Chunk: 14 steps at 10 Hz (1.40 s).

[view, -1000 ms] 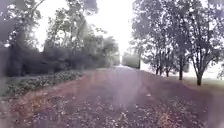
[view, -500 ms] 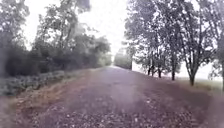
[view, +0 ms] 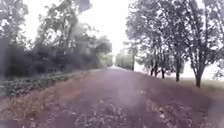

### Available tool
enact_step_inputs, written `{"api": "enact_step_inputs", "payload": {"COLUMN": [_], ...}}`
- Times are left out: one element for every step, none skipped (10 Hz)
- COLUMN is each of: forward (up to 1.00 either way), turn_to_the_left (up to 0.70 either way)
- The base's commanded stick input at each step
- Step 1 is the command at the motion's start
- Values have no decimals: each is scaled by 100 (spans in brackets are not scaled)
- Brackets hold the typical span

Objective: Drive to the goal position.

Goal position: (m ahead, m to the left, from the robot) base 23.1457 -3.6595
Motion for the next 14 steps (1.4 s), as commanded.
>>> {"api": "enact_step_inputs", "payload": {"forward": [100,100,100,100,100,100,100,100,100,100,100,100,100,100], "turn_to_the_left": [0,0,0,0,0,0,0,0,0,0,0,0,0,0]}}
